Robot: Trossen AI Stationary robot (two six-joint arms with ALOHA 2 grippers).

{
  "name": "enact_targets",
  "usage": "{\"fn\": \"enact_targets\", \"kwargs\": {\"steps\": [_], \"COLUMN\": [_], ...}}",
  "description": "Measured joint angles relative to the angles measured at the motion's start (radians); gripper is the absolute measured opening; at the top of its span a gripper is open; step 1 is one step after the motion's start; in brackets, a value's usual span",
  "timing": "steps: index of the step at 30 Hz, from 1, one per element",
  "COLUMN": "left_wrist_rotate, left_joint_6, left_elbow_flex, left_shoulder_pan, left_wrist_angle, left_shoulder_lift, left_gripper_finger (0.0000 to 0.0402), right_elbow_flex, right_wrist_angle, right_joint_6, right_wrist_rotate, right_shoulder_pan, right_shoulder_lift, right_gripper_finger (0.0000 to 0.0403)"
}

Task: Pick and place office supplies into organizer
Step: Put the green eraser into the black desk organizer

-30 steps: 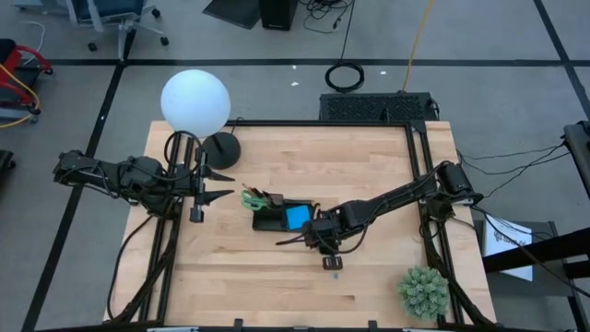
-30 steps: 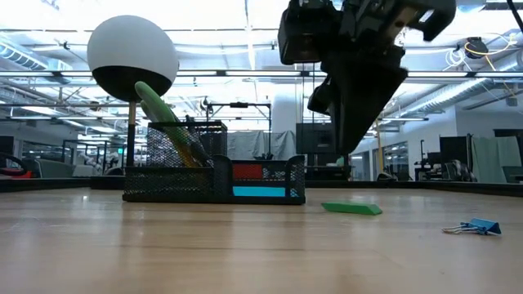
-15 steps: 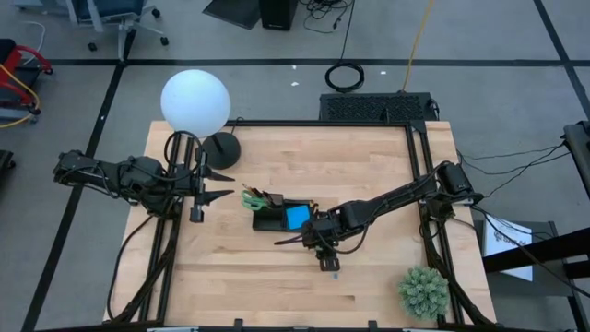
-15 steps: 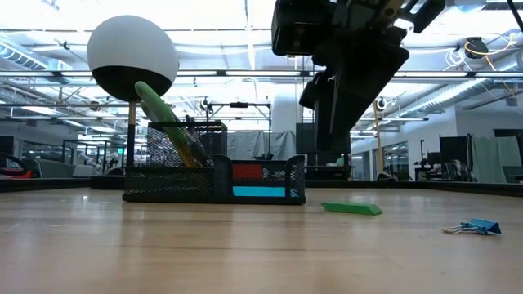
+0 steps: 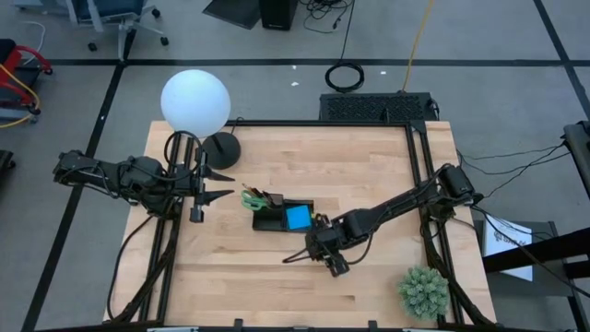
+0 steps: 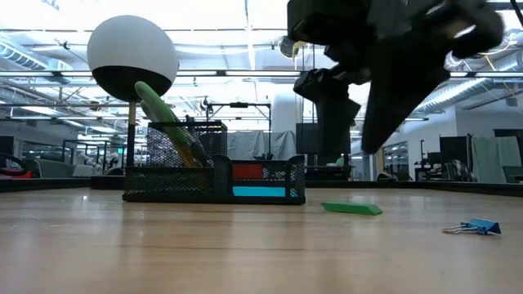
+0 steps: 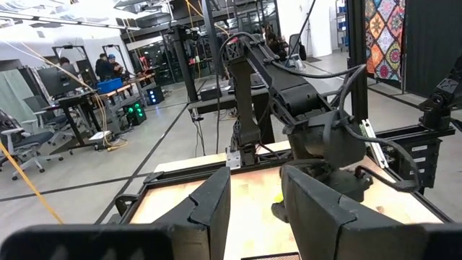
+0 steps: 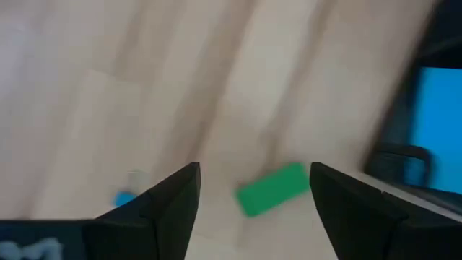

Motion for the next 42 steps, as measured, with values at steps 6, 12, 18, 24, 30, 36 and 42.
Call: {"fn": "enact_targets", "kwargs": {"steps": [6, 12, 18, 24, 30, 36, 42], "left_wrist_rotate": [0.0, 0.0, 0.0, 0.0, 0.0, 0.0, 0.0], "left_joint_6": [0.0, 0.0, 0.0, 0.0, 0.0, 0.0, 0.0], "left_elbow_flex": [0.0, 0.0, 0.0, 0.0, 0.0, 0.0, 0.0], "left_shoulder_pan": [0.0, 0.0, 0.0, 0.0, 0.0, 0.0, 0.0], "left_wrist_angle": [0.0, 0.0, 0.0, 0.0, 0.0, 0.0, 0.0], "left_shoulder_lift": [0.0, 0.0, 0.0, 0.0, 0.0, 0.0, 0.0], "left_gripper_finger": [0.0131, 0.0131, 0.0131, 0.0131, 0.0131, 0.0131, 0.0131], "right_elbow_flex": [-0.019, -0.02, -0.02, -0.02, -0.019, -0.019, -0.019], "right_wrist_angle": [0.002, 0.001, 0.005, 0.001, -0.005, -0.044, -0.055], "right_joint_6": [-0.069, -0.133, -0.196, -0.253, -0.295, -0.301, -0.34], "right_wrist_rotate": [0.01, 0.011, 0.045, 0.07, 0.065, 0.029, -0.004], "right_shoulder_pan": [-0.006, -0.006, -0.006, -0.006, -0.009, -0.042, -0.08], "right_shoulder_lift": [0.008, 0.062, 0.101, 0.102, 0.102, 0.103, 0.103], "right_gripper_finger": [0.0282, 0.0325, 0.0354, 0.0343, 0.0337, 0.0337, 0.0336]}}
